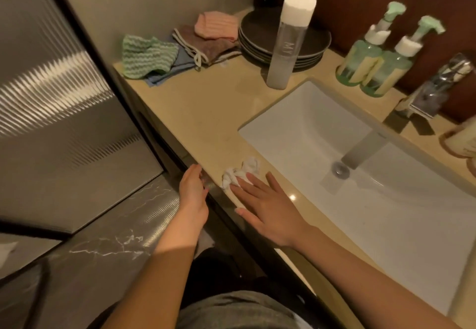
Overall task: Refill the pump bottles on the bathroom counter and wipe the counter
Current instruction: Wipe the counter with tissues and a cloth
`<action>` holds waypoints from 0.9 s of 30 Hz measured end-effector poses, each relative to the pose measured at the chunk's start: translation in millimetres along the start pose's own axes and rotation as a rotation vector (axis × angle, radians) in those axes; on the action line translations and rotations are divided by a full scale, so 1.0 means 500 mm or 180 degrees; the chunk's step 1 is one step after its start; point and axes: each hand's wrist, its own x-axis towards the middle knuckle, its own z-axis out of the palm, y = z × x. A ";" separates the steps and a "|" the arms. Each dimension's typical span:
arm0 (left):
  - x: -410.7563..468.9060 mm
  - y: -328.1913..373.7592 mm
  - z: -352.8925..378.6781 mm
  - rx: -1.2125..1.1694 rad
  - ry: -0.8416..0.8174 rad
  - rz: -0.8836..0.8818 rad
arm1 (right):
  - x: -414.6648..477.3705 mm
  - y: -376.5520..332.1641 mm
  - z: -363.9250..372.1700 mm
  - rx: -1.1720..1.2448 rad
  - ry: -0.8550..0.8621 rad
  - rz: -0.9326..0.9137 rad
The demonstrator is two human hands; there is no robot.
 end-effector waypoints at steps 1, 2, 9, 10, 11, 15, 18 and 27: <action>0.016 0.012 -0.006 0.0083 -0.0005 -0.0001 | 0.027 -0.007 -0.002 0.0025 0.0013 0.0036; 0.029 0.020 -0.010 0.0146 0.0014 0.0007 | 0.047 -0.011 -0.005 0.0047 0.0037 0.0082; 0.071 0.068 -0.019 0.0523 0.0013 0.0270 | 0.111 -0.026 -0.016 -0.0089 0.0111 0.0336; 0.073 0.069 -0.015 0.0561 0.0017 0.0299 | 0.105 -0.028 -0.015 -0.0144 0.0172 0.0361; 0.076 0.069 -0.011 0.0586 0.0018 0.0327 | 0.095 -0.029 -0.012 -0.0184 0.0240 0.0382; 0.061 0.068 0.012 0.0680 -0.0060 0.0342 | 0.013 -0.016 0.001 -0.0216 0.0168 0.0499; 0.056 0.065 0.021 0.0737 -0.0119 0.0340 | -0.082 0.005 0.014 -0.0257 0.0078 0.0571; 0.078 0.069 0.002 0.0546 -0.0157 0.0051 | -0.154 0.067 -0.018 -0.0531 -0.0294 0.0217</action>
